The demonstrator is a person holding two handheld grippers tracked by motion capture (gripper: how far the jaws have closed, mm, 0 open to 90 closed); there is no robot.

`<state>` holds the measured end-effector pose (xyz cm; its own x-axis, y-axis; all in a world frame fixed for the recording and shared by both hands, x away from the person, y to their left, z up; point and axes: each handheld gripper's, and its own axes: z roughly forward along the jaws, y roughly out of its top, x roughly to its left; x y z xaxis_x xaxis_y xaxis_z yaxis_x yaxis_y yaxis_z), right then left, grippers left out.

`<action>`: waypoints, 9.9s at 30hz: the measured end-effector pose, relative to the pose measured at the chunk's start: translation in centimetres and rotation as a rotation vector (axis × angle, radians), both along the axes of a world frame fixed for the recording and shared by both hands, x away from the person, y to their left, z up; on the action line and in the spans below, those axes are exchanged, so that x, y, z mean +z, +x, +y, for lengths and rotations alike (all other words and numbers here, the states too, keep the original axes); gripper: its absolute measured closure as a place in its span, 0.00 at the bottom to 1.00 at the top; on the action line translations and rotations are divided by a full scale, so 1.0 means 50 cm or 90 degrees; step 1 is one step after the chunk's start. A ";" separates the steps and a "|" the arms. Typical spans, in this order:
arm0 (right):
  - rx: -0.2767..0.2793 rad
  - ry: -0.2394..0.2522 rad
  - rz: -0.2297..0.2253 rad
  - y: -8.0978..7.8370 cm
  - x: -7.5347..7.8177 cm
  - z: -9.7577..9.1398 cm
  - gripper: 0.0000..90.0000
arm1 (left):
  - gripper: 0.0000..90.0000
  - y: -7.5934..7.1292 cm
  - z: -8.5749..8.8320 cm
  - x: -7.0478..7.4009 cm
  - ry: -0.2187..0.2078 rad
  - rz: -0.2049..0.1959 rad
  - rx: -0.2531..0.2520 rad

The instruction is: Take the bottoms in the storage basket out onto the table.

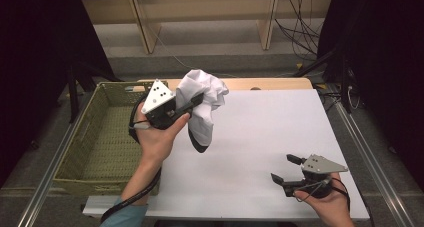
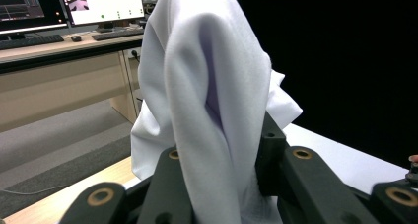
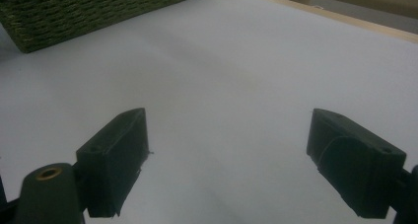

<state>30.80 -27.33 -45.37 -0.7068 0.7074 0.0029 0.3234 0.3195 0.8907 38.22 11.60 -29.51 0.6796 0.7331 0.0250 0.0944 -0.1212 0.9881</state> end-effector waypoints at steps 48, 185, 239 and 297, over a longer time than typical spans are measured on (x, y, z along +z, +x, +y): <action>0.002 -0.003 0.000 -0.001 0.001 0.000 0.19 | 0.83 0.001 -0.064 -0.023 0.019 0.013 -0.039; 0.004 -0.006 0.001 -0.002 0.001 -0.001 0.19 | 0.80 0.068 -0.187 -0.329 0.228 0.217 -0.086; 0.005 -0.003 0.002 0.000 0.000 -0.003 0.19 | 0.14 0.032 -0.132 -0.235 0.230 0.247 -0.051; 0.002 -0.004 0.004 0.002 -0.002 -0.002 0.19 | 0.15 -0.044 0.055 -0.139 0.150 0.176 -0.036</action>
<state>30.88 -27.42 -45.44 -0.7093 0.7049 0.0035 0.3283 0.3260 0.8865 36.03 14.35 -36.48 0.7231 0.6907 -0.0016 0.3406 -0.3545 0.8708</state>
